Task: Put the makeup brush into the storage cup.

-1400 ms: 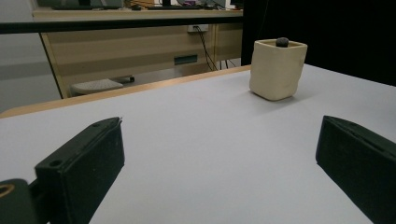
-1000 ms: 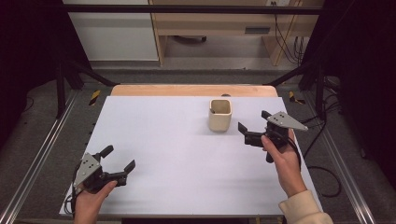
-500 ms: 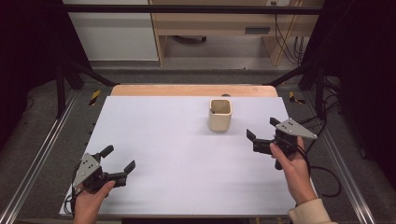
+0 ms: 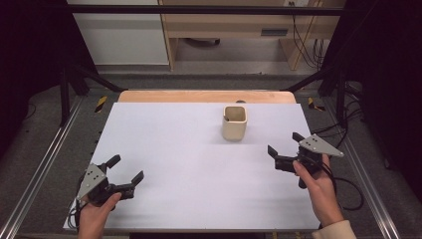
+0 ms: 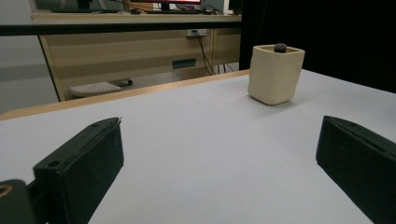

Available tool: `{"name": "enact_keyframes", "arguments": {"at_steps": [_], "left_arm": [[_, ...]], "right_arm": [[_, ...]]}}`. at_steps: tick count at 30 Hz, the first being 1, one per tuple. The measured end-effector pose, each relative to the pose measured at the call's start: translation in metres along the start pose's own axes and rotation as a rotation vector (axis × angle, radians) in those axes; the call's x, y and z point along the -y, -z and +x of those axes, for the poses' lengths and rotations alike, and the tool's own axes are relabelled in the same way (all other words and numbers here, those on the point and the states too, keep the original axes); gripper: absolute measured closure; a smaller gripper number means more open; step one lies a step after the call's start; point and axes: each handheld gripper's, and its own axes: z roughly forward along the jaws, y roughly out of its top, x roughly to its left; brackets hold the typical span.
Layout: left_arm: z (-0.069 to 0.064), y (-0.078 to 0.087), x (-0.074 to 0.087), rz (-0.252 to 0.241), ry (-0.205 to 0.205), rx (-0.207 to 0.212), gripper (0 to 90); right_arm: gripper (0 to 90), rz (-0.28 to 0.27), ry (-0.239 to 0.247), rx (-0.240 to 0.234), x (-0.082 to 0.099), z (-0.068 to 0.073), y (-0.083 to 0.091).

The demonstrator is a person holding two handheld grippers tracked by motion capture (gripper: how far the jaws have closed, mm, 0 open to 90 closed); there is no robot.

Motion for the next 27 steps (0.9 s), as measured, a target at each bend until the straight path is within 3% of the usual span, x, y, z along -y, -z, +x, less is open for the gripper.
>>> {"name": "enact_keyframes", "arguments": {"at_steps": [14, 27], "left_arm": [[0.0, 0.0, 0.0, -0.002, 0.002, 0.007, 0.4], [0.0, 0.001, 0.0, -0.004, 0.0, 0.013, 0.4]], "right_arm": [[3.8, 0.025, 0.014, -0.011, 0.025, 0.003, 0.01], [4.0, -0.003, 0.031, -0.039, 0.04, 0.006, 0.016]]}}
